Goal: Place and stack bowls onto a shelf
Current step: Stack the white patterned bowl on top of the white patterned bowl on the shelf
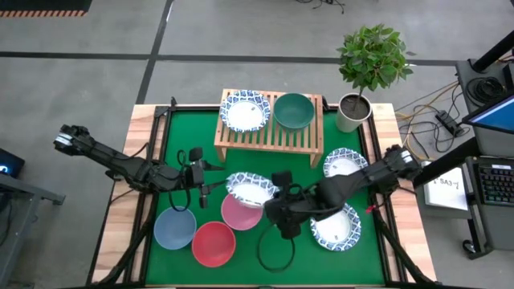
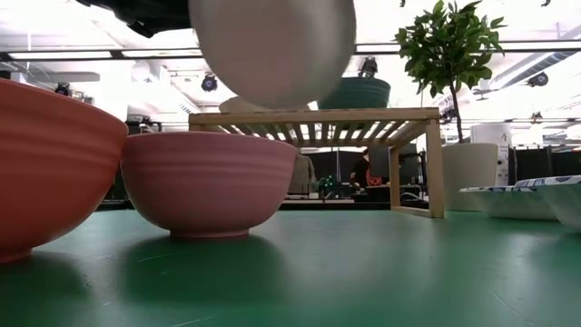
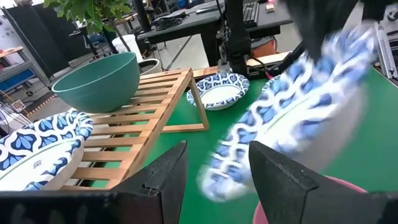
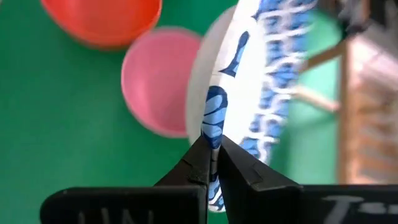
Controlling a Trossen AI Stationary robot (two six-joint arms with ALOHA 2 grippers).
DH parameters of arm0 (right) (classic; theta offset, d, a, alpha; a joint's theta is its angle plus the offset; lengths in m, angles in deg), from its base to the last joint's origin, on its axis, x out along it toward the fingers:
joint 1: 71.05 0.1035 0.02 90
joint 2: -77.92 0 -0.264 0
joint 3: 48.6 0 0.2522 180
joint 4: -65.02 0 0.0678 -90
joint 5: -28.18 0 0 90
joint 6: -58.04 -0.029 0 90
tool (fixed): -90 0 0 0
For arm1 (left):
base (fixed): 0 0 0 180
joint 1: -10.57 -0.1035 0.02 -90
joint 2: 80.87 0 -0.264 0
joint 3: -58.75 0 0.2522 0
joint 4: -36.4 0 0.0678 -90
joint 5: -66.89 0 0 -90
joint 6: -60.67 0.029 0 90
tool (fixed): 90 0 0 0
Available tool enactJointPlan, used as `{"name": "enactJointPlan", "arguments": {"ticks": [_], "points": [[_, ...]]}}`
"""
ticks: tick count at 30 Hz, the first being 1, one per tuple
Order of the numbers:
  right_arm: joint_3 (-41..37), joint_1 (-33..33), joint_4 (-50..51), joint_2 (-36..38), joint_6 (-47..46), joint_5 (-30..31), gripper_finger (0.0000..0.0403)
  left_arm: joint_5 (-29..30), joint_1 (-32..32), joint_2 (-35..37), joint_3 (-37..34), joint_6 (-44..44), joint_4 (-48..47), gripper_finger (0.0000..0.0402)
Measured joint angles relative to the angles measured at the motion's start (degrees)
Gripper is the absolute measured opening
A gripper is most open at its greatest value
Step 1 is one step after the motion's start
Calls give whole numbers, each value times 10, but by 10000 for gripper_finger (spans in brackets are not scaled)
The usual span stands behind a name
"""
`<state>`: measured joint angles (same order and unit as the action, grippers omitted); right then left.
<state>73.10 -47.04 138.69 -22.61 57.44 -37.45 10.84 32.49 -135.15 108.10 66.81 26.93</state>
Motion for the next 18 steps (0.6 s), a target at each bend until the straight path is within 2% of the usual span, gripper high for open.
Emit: {"name": "enactJointPlan", "arguments": {"ticks": [5,10,16,18], "points": [[78,7,-1,0,67,51,12,0,0,1,3,0,2,155],[112,-23,-23,0,180,109,12,1,6,6,3,-1,-1,155],[117,-94,-70,0,292,115,12,2,36,36,3,-2,-5,155],[117,-113,-90,0,320,98,12,3,47,49,4,-5,-15,155]]}}
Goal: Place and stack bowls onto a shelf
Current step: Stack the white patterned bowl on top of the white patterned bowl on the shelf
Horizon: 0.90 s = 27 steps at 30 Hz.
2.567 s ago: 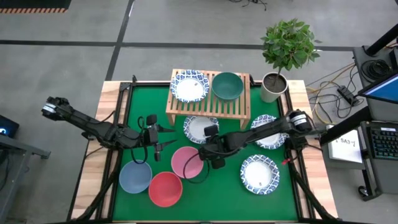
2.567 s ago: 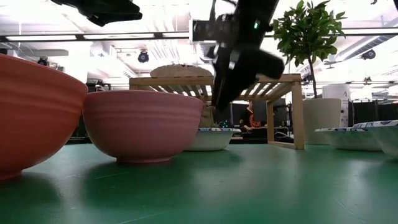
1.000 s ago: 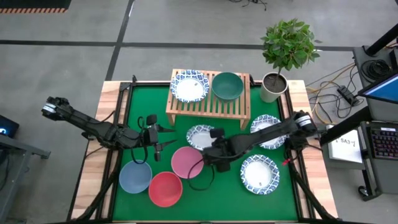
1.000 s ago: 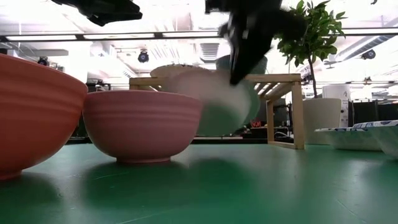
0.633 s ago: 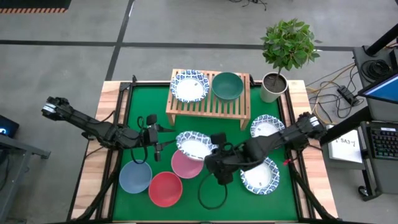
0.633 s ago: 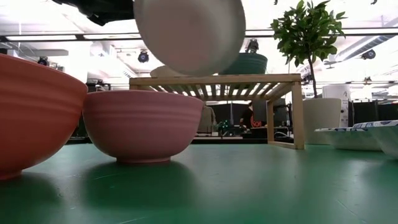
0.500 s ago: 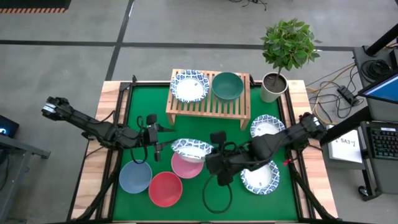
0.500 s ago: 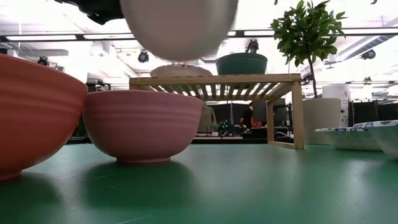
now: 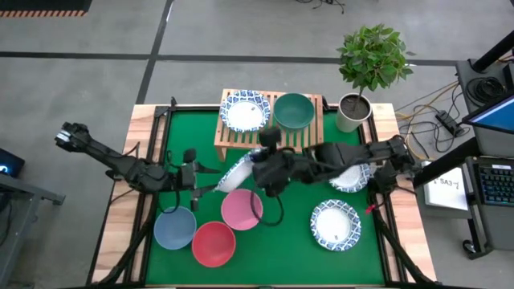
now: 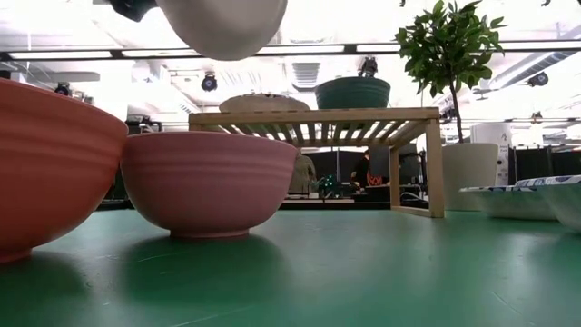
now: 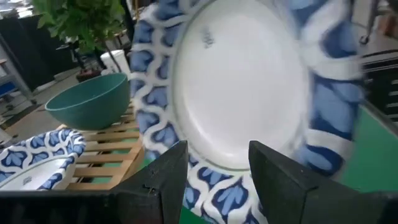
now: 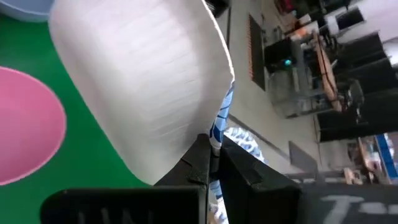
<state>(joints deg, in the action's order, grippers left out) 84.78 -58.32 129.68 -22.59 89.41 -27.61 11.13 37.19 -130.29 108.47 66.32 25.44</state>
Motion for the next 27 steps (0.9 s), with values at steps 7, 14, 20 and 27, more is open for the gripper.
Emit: {"name": "enactJointPlan", "arguments": {"ticks": [7,14,20,27], "points": [[19,-42,36,2,-8,-132,9,16,13,36,0,-50,-67,155],[30,-38,117,4,-74,-182,8,151,13,46,0,-101,-115,155],[30,-25,131,5,-89,-175,8,202,13,58,-1,-132,-140,155],[30,-23,125,7,-75,-148,8,205,13,85,-1,-193,-208,155]]}}
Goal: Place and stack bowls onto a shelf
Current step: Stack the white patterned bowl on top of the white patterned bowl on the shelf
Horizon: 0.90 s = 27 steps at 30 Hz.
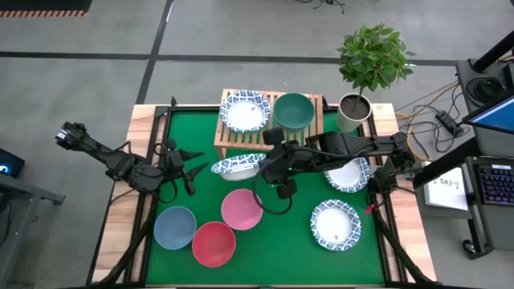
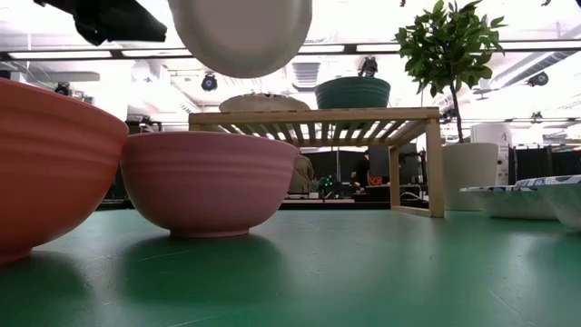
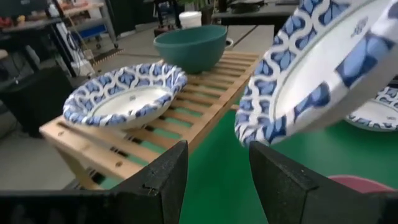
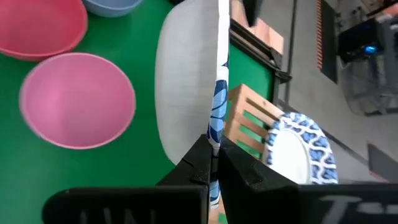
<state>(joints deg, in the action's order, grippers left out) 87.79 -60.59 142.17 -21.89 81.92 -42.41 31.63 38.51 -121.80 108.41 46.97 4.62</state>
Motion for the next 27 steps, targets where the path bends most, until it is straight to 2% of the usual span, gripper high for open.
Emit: {"name": "enactJointPlan", "arguments": {"ticks": [4,9,12,16,21,27], "points": [[0,0,-16,0,16,37,8,4,0,13,0,-40,-48,155],[0,0,-76,-2,99,182,8,4,0,14,0,-55,-61,155],[0,-14,-120,-6,162,246,8,4,0,11,0,-54,-61,155],[0,-54,-145,-25,186,254,8,4,0,11,0,-54,-61,155],[-1,-104,-126,-60,174,258,8,3,0,11,0,-52,-61,155],[-2,-130,-128,-98,172,278,8,3,0,9,0,-50,-62,155]]}}
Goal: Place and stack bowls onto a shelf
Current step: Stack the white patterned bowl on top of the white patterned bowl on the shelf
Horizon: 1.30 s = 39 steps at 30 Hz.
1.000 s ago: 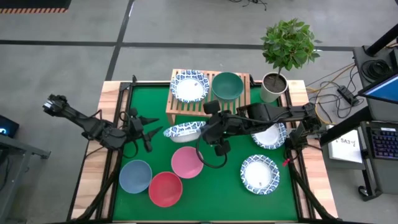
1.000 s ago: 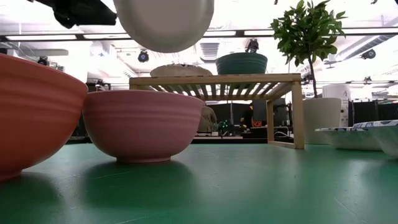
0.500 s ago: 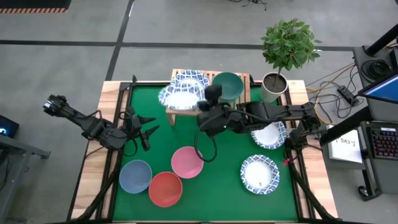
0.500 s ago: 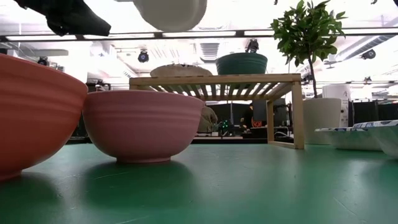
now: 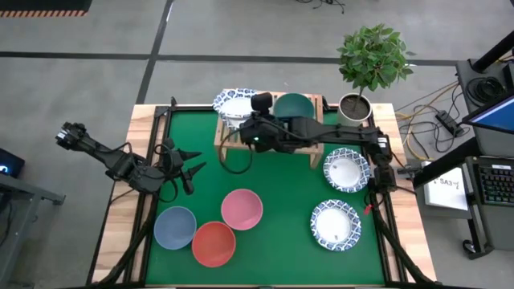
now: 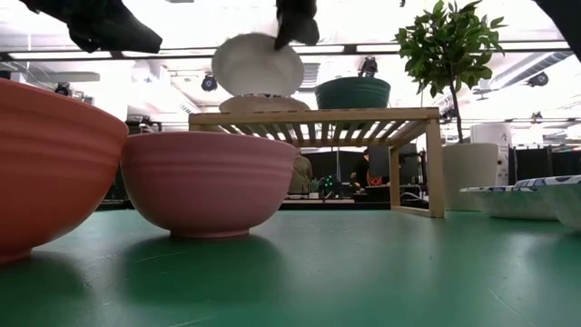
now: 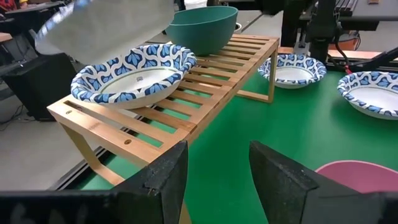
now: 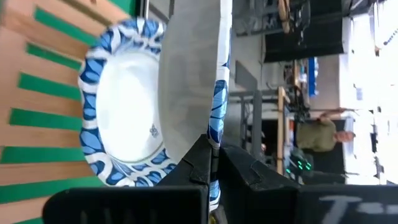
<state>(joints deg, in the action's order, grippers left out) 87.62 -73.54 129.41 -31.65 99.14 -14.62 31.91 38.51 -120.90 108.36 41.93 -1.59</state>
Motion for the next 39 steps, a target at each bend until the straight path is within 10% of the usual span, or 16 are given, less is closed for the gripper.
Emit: {"name": "enactJointPlan", "arguments": {"ticks": [11,26,39], "points": [[0,-7,7,-31,-7,19,21,0,0,-1,0,0,-2,155],[0,9,104,-26,-214,16,156,0,0,-1,0,0,0,155],[0,16,133,-18,-343,-77,178,0,0,-1,0,0,0,155]]}}
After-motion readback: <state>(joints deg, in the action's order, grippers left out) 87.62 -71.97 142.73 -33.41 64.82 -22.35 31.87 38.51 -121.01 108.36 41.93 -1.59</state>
